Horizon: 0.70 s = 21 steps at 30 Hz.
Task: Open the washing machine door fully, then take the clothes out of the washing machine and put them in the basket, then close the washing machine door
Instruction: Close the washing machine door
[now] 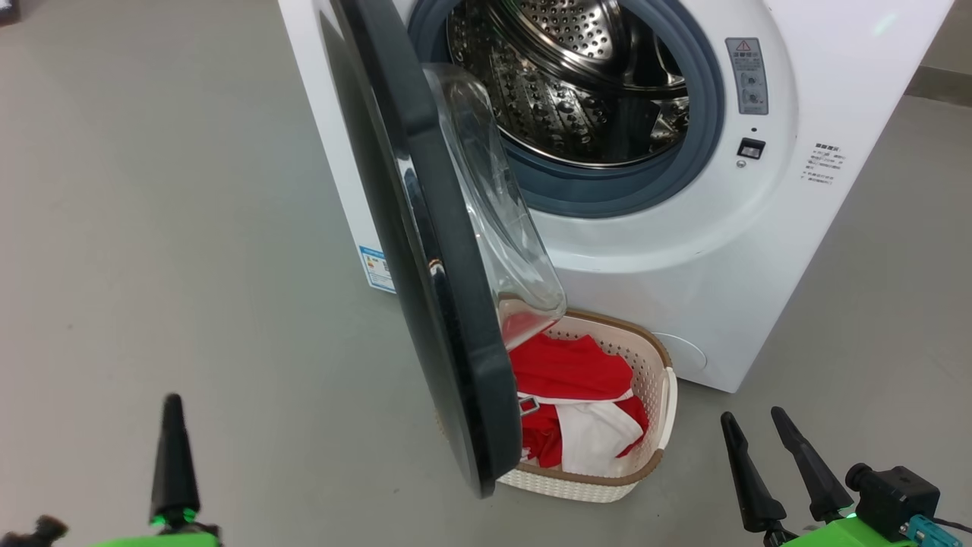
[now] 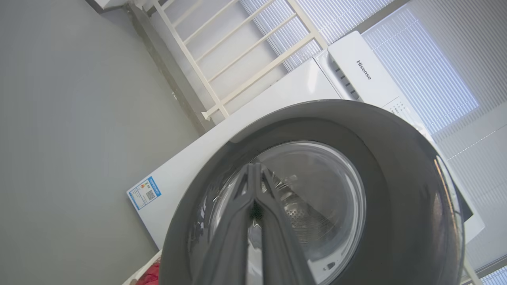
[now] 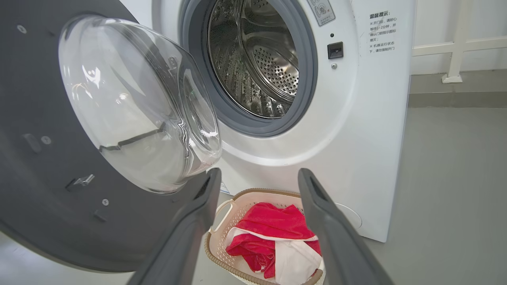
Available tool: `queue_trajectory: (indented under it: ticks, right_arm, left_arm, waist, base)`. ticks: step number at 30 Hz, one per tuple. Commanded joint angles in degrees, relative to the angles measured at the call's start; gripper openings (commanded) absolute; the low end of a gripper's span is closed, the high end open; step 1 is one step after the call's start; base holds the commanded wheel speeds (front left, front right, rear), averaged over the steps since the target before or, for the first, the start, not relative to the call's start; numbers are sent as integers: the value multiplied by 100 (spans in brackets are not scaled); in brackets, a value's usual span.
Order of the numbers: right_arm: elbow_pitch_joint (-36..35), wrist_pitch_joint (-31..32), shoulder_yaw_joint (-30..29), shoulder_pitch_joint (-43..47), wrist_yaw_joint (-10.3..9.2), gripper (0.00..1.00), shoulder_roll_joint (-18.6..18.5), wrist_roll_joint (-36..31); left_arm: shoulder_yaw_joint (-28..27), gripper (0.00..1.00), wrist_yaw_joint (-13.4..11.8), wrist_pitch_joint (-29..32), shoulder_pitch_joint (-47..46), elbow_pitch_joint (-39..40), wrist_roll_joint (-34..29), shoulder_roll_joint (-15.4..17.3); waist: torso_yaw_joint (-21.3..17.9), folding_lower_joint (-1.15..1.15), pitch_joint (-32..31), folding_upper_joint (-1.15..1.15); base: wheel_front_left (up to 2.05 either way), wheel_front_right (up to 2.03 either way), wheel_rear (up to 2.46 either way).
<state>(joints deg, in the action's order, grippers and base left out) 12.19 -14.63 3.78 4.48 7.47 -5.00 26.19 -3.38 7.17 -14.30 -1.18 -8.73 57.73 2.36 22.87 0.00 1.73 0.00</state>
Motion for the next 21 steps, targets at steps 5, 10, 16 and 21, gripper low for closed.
queue_trajectory:
  ticks: [5, 10, 16, 21]
  right_arm:
    - [-143, -37, 113, -143, 2, 100, -20, -100]
    - [-149, -37, 124, -178, 2, 100, -25, -98]
    - [-147, -37, 144, -221, 2, 100, -29, -91]
    - [-153, -37, 135, -280, 2, 100, -50, -89]
  left_arm:
    - [-146, 0, 31, 237, -379, 599, 2399, 123]
    - [-191, 0, 31, 2498, -301, 826, 4291, 434]
    - [192, 0, 31, 4120, -190, 628, 4197, 767]
    - [251, 0, 31, 4540, -281, 547, 3981, 674]
  waist:
    - [-80, 0, 52, 0]
    - [-162, 0, 119, 0]
    - [-252, 0, 185, 0]
    - [-336, 0, 271, 0]
  base:
    - [0, 0, 0]
    - [0, 0, 0]
    - [0, 0, 0]
    - [0, 0, 0]
